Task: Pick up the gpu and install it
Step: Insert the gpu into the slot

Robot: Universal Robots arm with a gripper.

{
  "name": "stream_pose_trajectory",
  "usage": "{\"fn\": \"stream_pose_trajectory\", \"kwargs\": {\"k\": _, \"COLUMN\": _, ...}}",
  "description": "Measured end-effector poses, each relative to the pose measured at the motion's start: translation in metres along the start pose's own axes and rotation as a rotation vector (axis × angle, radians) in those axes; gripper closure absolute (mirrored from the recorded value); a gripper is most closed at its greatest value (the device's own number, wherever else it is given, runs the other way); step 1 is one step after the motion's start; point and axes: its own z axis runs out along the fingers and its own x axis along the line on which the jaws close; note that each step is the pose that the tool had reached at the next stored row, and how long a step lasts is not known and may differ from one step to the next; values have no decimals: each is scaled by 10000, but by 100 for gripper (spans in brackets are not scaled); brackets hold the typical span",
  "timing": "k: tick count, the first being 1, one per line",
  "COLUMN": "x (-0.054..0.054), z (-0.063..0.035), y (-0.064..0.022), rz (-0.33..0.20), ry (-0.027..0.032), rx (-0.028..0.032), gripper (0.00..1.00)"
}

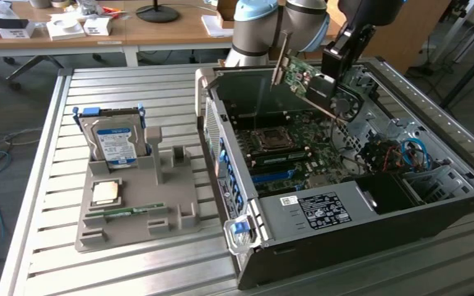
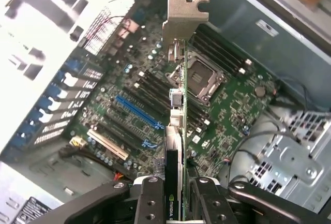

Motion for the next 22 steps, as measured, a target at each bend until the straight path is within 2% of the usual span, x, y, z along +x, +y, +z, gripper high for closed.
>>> {"fn": "stream_pose_trajectory", "kwargs": {"k": 16, "x": 1, "z": 28, "y": -1, "rz": -2913, "ry": 134, "rx": -69, "gripper": 74}}
{"fn": "stream_pose_trajectory", "kwargs": {"k": 17, "x": 1, "z": 31, "y": -1, "rz": -3272, "ry": 151, "rx": -78, "gripper": 74}}
{"fn": "stream_pose_trajectory", "kwargs": {"k": 22, "x": 1, "z": 39, "y": -2, "rz": -4187, "ry": 194, "rx": -99, "gripper": 74}}
